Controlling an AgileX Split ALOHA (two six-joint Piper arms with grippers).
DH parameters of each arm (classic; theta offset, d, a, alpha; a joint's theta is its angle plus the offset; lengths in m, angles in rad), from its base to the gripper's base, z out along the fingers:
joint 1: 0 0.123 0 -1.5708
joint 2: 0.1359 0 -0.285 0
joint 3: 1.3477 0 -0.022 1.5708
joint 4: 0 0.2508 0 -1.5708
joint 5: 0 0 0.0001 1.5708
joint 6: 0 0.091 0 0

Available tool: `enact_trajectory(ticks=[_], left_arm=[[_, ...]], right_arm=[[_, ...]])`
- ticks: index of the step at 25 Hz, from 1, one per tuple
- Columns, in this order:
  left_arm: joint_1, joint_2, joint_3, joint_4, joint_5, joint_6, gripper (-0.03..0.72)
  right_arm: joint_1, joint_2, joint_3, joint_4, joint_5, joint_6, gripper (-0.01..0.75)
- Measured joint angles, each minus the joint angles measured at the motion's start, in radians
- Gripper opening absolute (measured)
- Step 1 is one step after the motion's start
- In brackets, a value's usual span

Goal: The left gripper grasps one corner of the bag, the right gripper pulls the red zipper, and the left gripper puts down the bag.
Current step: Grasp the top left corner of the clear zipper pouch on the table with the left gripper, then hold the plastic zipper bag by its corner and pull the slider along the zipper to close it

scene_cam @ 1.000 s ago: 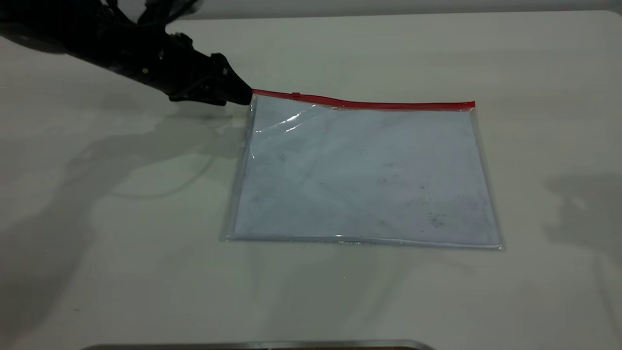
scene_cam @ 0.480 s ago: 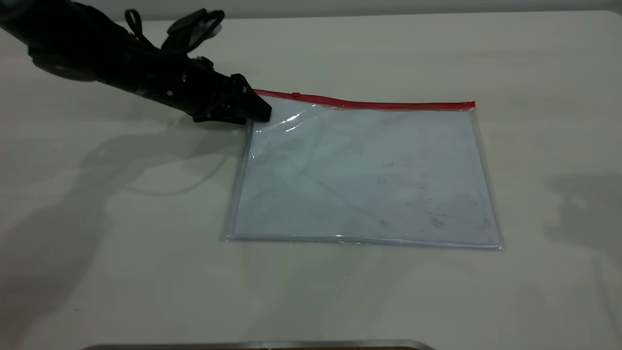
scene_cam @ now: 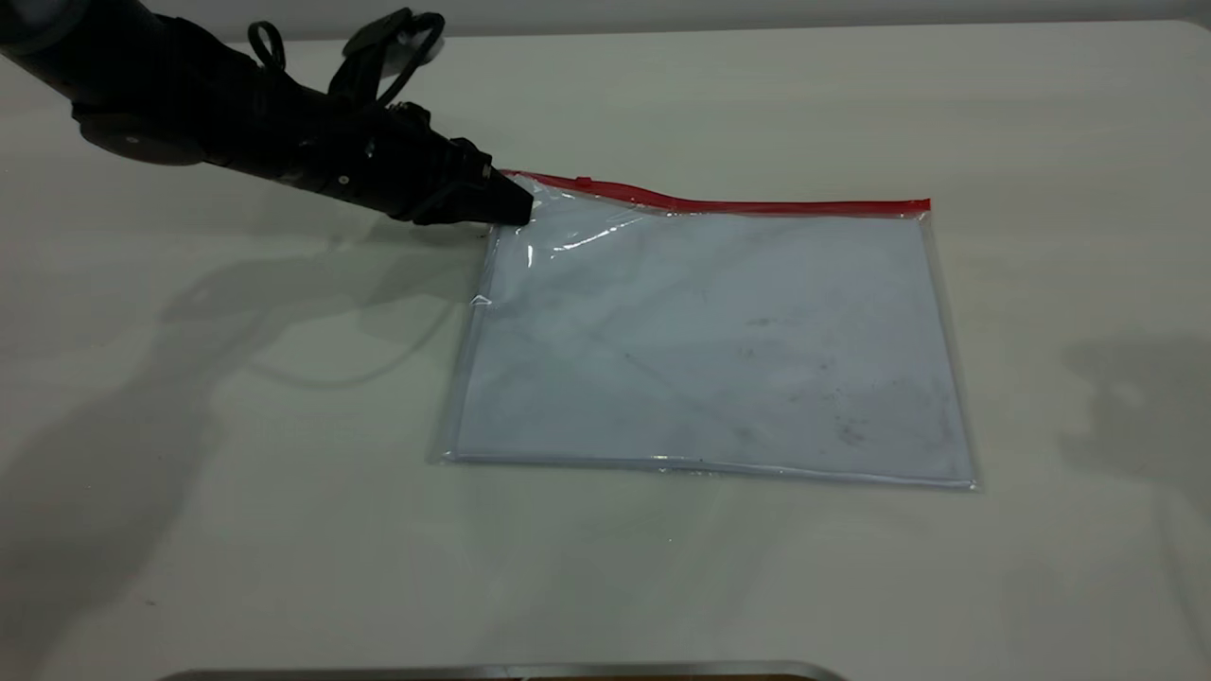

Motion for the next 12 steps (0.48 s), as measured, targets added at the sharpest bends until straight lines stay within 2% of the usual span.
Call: enact_trajectory(ticks=[4, 7, 12], left_arm=[[0.000, 0.000, -0.055, 0.082, 0.054, 0.209, 0.053], [0.000, 0.000, -0.133, 0.243, 0.130, 0.242, 0.053], [0.000, 0.000, -0.254, 0.411, 0.311, 0.251, 0.053]], right_arm=[[0.000, 0.013, -0.009, 0.006, -0.001, -0.030, 0.547], [0.007, 0.061, -0.024, 0.019, -0.015, -0.074, 0.547], [0.058, 0.222, -0.102, 0.022, -0.064, -0.177, 0.547]])
